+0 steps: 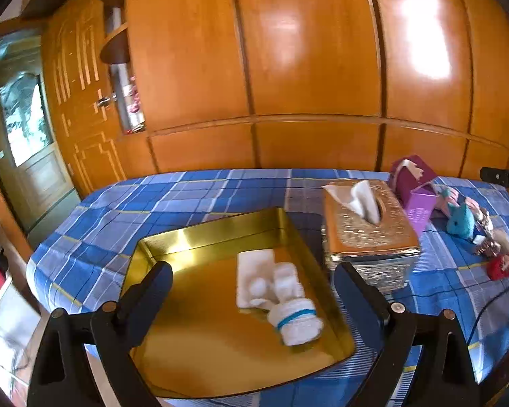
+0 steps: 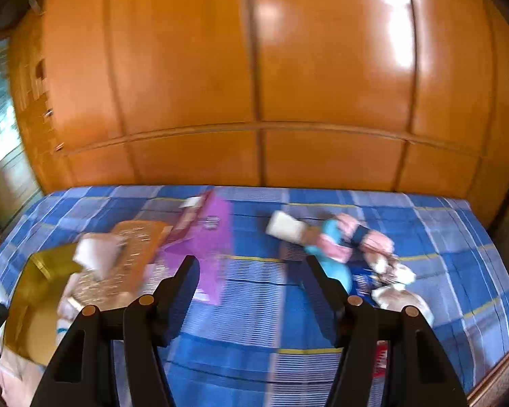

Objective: Organize soft objects
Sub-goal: 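Move both tools back to the pile and grasp the blue plush toy with the left tool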

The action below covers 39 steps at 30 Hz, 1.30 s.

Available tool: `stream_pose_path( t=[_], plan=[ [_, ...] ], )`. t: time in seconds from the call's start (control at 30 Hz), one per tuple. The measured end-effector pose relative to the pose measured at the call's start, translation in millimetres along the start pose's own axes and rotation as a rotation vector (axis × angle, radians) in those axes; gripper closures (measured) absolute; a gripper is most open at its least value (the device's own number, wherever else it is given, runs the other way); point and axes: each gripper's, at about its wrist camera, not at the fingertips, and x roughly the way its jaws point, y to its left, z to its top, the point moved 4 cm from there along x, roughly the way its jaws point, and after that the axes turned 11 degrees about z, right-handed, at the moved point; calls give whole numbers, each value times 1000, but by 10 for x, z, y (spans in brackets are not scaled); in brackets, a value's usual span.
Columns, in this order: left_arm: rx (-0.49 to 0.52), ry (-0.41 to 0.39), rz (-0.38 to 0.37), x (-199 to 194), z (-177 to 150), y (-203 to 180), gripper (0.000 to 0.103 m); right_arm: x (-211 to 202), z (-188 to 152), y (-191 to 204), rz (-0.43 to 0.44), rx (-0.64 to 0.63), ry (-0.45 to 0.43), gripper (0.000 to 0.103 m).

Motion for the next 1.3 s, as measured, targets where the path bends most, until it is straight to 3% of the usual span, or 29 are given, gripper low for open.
stream_pose_path(
  t=[0.13,0.23,0.43,0.6,0.67,0.73,1.0,1.17,1.3],
  plan=[
    [45,-12,-31,-49,57,-219,6,-56,5,-439,-80,76,-26,40],
    [92,-28,-72,-99,102,-418,6,-95,45,-841,-167,140,-58,31],
    [182,-79,-194,-285,237,-896,6,-182,45,-1739,-361,322,-124,31],
    [267,-93,-290,-363,378,-1382,7,-231,-167,-2232,-458,410,-155,31],
    [309,-100,-320,-381,432,-1625,7,-187,-290,-2391,-442,486,-112,31],
    [333,-83,-346,-351,465,-1835,8,-205,-308,-2464,-414,539,-135,31],
    [400,40,-512,-106,604,-2928,32,-168,-324,-2455,-353,562,-125,31],
    [417,89,-534,130,673,-3556,32,-132,-372,-2501,-316,609,-113,31],
    [416,127,-534,347,713,-3942,22,-92,-397,-2514,-284,636,-99,31]
  ],
)
